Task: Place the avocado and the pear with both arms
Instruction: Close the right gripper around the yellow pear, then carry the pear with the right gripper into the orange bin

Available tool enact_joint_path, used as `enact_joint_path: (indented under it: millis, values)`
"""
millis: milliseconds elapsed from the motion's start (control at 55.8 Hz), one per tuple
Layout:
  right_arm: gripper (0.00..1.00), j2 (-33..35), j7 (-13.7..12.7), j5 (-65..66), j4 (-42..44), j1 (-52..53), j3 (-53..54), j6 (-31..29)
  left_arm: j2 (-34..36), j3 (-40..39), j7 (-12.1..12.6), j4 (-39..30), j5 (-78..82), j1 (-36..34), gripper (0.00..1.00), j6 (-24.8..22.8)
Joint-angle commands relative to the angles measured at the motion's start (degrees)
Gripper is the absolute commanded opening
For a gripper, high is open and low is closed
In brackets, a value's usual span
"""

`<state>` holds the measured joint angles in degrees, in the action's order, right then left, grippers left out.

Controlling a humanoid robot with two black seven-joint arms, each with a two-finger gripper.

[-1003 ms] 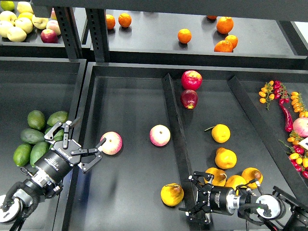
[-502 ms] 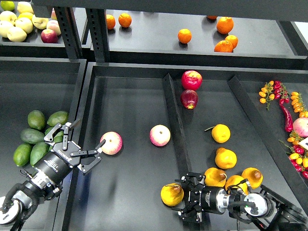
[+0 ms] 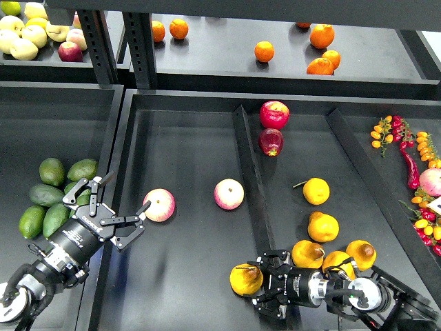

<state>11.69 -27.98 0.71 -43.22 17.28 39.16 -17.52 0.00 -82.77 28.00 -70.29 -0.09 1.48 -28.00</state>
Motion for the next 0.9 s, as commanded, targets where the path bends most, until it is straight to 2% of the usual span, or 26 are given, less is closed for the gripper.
enact_joint_path:
  millis: [0, 412, 663, 878]
  values:
    - [0.46, 0.0, 0.0, 0.0, 0.1, -0.2, 0.0, 0.0, 0.0, 0.1, 0.0, 0.1, 0.0, 0.2, 1.00, 0.0]
    - [0.30, 0.3, 0.0, -0.3, 0.0, -0.8, 0.4, -0.2, 0.0, 0.1, 0.0, 0.2, 0.0, 0.2, 1.00, 0.0]
    - [0.27, 0.2, 0.0, -1.9, -1.1, -0.7, 1.0, -0.5, 0.0, 0.1, 0.0, 0.2, 0.0, 0.3, 1.00, 0.0]
    - [0.26, 1.0, 0.0, -4.7, -5.8, -0.4, 4.2, 0.4, 0.0, 0.2, 0.0, 0.3, 0.0, 0.3, 1.00, 0.0]
